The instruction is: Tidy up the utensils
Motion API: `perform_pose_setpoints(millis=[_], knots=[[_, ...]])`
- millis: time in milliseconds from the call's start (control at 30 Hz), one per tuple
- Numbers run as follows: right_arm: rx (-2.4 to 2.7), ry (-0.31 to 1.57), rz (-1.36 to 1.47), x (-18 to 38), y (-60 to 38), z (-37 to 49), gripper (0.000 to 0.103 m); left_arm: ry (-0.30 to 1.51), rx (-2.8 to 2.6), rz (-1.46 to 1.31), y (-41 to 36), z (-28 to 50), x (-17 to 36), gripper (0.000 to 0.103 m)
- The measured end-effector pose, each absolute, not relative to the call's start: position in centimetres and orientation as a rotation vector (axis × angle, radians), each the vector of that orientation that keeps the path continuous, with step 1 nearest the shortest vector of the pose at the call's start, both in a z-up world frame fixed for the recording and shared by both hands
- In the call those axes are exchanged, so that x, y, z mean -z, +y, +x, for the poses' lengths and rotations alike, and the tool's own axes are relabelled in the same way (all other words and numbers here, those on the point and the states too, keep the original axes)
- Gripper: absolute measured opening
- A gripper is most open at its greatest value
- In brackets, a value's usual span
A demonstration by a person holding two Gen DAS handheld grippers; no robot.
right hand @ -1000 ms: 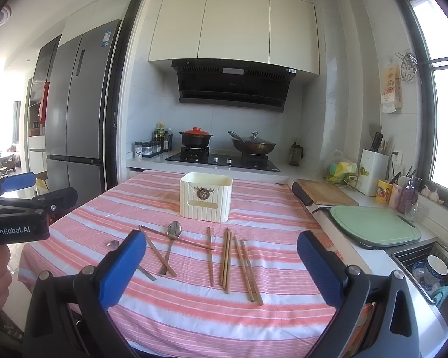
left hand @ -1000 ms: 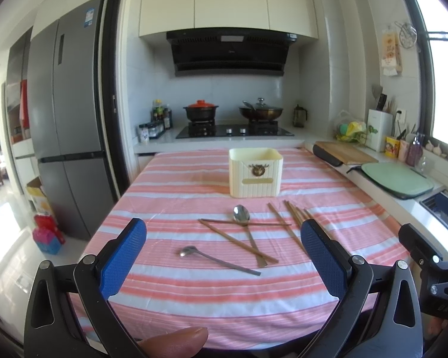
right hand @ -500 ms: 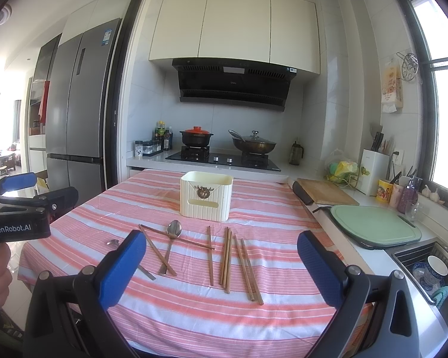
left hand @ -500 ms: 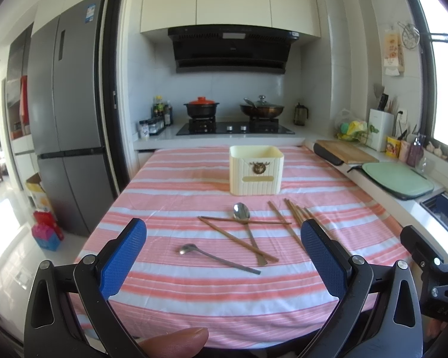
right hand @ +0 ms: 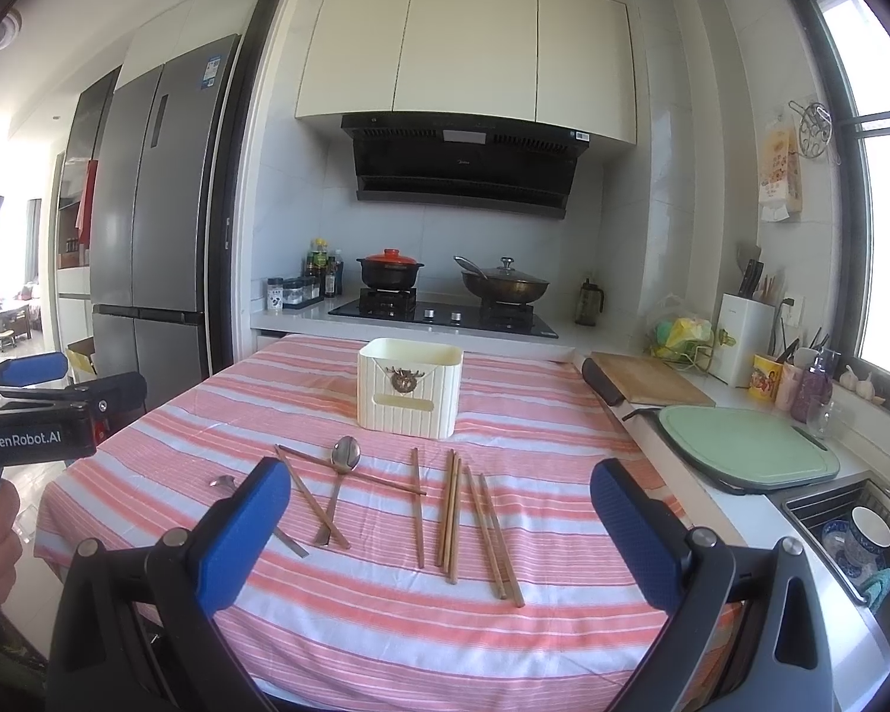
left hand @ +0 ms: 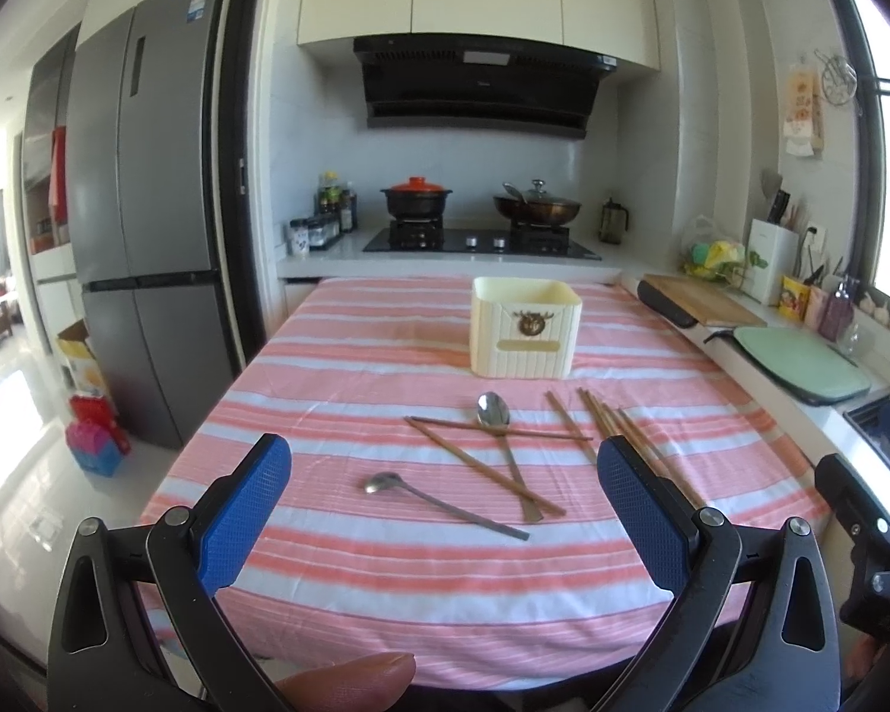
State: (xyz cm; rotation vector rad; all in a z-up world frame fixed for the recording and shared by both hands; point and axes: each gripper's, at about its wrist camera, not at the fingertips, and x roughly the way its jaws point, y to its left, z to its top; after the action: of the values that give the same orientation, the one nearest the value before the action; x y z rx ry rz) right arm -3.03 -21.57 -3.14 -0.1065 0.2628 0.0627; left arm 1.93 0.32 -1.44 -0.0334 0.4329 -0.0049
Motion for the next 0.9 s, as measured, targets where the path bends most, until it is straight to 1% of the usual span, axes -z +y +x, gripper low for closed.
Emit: perform_pose_setpoints(millis=[467,733,900], knots=[[-0.056,0.293,-0.090,3.2,-22.1,-2.0,0.103,0.502,-0.019,-0.026,0.4,4.1,2.4,0.103],[-0.016,0.314,-0.082,3.7,-23.7,-0.1,0.103,0.631,-0.066,-0.065,1.5,8.0,5.5,0.103],[0.033,0.322,-0.081,4.0,-25.5,1.8,0.103,0.669,-0.091,-0.057,1.2,10.6,7.0,0.103]])
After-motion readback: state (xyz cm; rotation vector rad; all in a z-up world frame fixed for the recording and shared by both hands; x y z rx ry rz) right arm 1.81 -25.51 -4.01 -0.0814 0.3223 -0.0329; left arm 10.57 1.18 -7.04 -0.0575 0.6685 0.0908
